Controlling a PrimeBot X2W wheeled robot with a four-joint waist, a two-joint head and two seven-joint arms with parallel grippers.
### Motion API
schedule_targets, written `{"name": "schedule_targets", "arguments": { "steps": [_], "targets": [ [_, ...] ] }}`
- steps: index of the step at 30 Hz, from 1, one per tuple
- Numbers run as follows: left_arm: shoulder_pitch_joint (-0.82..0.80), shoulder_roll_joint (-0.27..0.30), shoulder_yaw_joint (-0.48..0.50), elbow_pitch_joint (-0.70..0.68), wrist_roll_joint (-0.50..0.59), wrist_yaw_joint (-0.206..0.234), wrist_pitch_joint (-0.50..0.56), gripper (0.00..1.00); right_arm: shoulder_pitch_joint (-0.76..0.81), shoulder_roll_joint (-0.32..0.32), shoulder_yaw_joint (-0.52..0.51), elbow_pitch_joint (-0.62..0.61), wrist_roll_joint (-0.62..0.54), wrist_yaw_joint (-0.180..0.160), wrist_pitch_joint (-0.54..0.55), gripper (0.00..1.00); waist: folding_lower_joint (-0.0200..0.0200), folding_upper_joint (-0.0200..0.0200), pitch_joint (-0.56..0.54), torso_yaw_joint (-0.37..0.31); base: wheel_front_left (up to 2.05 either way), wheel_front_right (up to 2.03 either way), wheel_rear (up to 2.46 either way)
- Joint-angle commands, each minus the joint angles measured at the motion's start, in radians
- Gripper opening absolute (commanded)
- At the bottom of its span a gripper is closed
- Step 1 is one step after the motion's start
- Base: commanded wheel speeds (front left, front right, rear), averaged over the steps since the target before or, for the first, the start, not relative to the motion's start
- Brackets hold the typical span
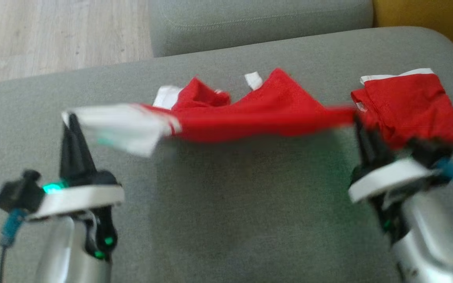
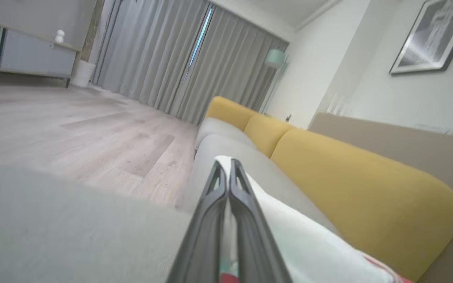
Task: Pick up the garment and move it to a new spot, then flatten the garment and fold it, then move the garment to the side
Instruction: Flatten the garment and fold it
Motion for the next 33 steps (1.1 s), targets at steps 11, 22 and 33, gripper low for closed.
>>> {"name": "schedule_targets", "arguments": {
  "steps": [11, 22, 33],
  "targets": [
    [-0.144, 0.010, 0.082, -0.278, -0.097, -0.006, -0.009, 0.00, -0.122, -0.139, -0.016, -0.296, -0.007, 0.003, 0.063, 0.00, 0.0000, 0.0000, -0.047, 0.000, 0.00, 0.00, 0.00],
    [-0.051, 0.014, 0.076, -0.621, -0.118, 0.074, 0.115, 0.00, 0.003, -0.097, -0.144, -0.594, -0.050, 0.003, 0.202, 0.00, 0.0000, 0.0000, -0.064, -0.002, 0.00, 0.00, 0.00],
    [-0.436, 0.112, 0.069, -0.356, -0.159, 0.097, 0.310, 0.00, -0.295, -0.088, -0.178, -0.457, -0.039, 0.003, 0.363, 0.00, 0.0000, 0.0000, 0.113, 0.017, 0.00, 0.00, 0.00]
  ]
}}
